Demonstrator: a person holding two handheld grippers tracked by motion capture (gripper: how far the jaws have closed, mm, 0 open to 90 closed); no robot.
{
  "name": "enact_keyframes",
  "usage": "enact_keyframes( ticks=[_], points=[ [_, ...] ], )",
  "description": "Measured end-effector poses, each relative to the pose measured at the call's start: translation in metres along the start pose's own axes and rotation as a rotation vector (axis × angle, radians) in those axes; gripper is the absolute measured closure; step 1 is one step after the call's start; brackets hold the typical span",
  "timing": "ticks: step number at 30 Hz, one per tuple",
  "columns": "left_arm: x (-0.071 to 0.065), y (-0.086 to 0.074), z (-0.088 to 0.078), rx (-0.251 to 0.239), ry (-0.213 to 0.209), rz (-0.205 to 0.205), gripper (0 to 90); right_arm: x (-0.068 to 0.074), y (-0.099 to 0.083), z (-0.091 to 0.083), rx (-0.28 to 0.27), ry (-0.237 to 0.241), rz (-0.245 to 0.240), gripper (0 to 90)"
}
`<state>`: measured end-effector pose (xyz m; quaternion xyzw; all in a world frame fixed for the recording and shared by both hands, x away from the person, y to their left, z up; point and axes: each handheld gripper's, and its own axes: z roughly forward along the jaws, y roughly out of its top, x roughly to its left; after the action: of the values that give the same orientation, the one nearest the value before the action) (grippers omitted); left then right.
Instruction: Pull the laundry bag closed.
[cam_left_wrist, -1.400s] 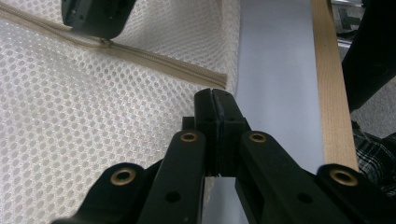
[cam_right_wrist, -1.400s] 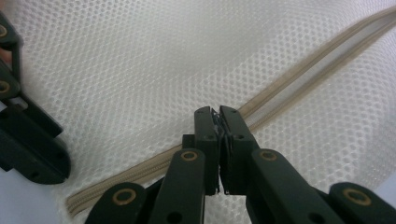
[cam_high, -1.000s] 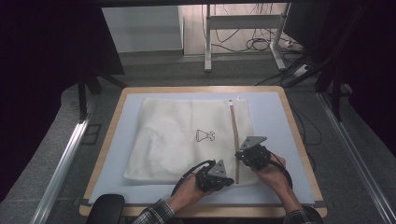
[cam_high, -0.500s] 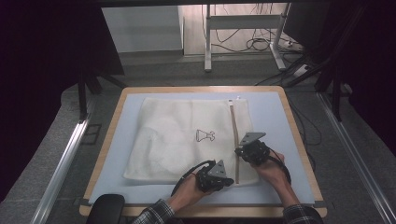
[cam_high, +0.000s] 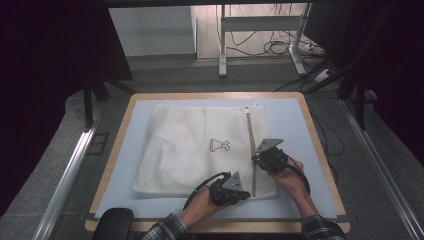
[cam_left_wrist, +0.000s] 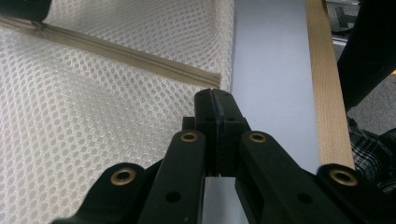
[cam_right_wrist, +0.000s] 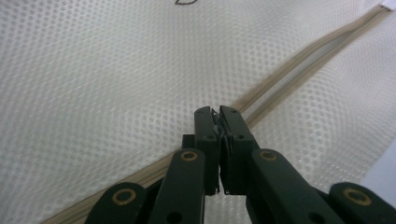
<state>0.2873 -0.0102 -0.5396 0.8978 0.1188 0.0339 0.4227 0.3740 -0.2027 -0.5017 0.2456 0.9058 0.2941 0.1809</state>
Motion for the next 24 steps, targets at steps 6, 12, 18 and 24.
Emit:
enact_keyframes(
  ticks=[6,12,18,24],
  points=[
    [-0.001,0.000,0.000,0.000,0.006,0.007,89.9,-0.004,0.002,0.004,0.004,0.001,0.008,86.3],
    [-0.001,0.000,0.000,-0.002,0.007,0.011,89.9,-0.009,0.004,0.006,-0.002,-0.002,0.017,86.3],
    [-0.001,0.000,0.000,-0.002,0.008,0.013,89.9,-0.013,0.007,0.008,-0.005,-0.014,0.019,86.3],
    [-0.001,0.000,0.000,-0.003,0.009,0.012,90.0,-0.017,0.010,0.012,-0.007,-0.013,0.023,86.3]
  ],
)
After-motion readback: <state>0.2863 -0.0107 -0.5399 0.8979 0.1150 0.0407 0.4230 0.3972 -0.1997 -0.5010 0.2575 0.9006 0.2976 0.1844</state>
